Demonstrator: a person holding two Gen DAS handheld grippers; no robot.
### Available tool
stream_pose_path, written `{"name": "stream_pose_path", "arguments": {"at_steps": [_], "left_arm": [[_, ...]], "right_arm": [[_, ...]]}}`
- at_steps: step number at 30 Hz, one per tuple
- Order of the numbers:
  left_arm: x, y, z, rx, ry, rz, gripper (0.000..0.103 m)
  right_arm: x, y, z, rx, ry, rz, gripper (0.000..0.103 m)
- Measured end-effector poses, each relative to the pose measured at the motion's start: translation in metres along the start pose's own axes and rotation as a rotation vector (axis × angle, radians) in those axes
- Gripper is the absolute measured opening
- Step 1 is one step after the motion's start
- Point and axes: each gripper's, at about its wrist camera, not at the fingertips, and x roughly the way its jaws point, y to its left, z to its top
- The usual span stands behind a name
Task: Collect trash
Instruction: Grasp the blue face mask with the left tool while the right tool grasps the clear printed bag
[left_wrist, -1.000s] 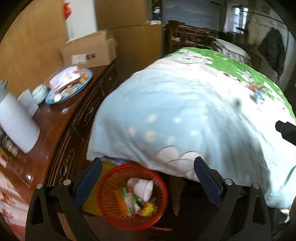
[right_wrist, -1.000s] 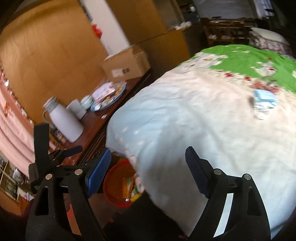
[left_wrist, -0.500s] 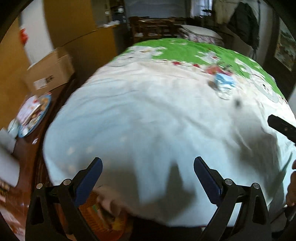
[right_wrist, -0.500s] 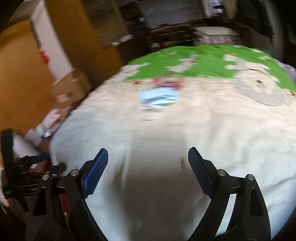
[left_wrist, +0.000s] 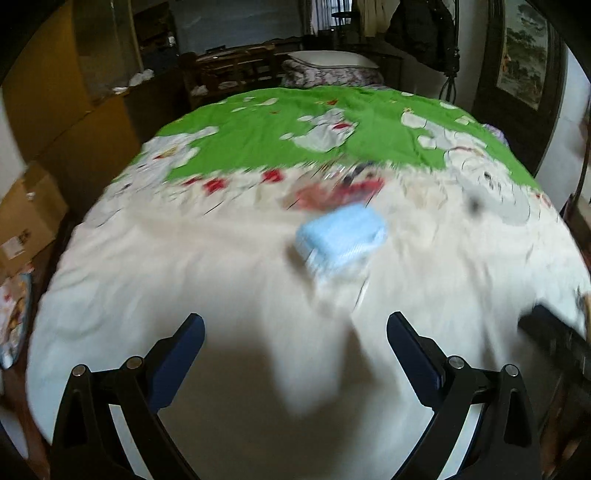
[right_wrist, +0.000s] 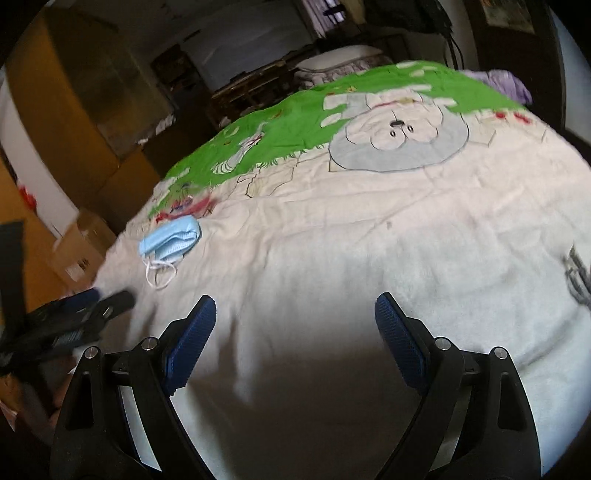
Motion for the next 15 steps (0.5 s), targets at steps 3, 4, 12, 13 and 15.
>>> {"name": "stream_pose_path", "arguments": {"at_steps": [3,4,12,13,15], "left_arm": [[0.02,-0.012,0.024,0.007,-0.014,-0.035,0.097],[0.026,-0.017,0.031,0.016,-0.019,-0.035,0.097],[0.069,-0.007,0.048,0.006,0.02,0.125,0.097],[0.065,0.004,0.045,-0.016,0.018,0.132,0.097],[0.052,0.028,0.033,-0.049,0.007,0.164,0.097]], "right_arm": [[0.001,0.0,0.0,0.007,-0.001,0.024,0.089],[0.001,-0.002,0.001,0.017,-0.004,0.036,0.089],[0.001,-0.001,0.0,0.017,-0.001,0.033,0.09],[0.001,-0.001,0.0,0.017,0.0,0.032,0.09],[0.001,-0.001,0.0,0.014,0.003,0.03,0.09]]}}
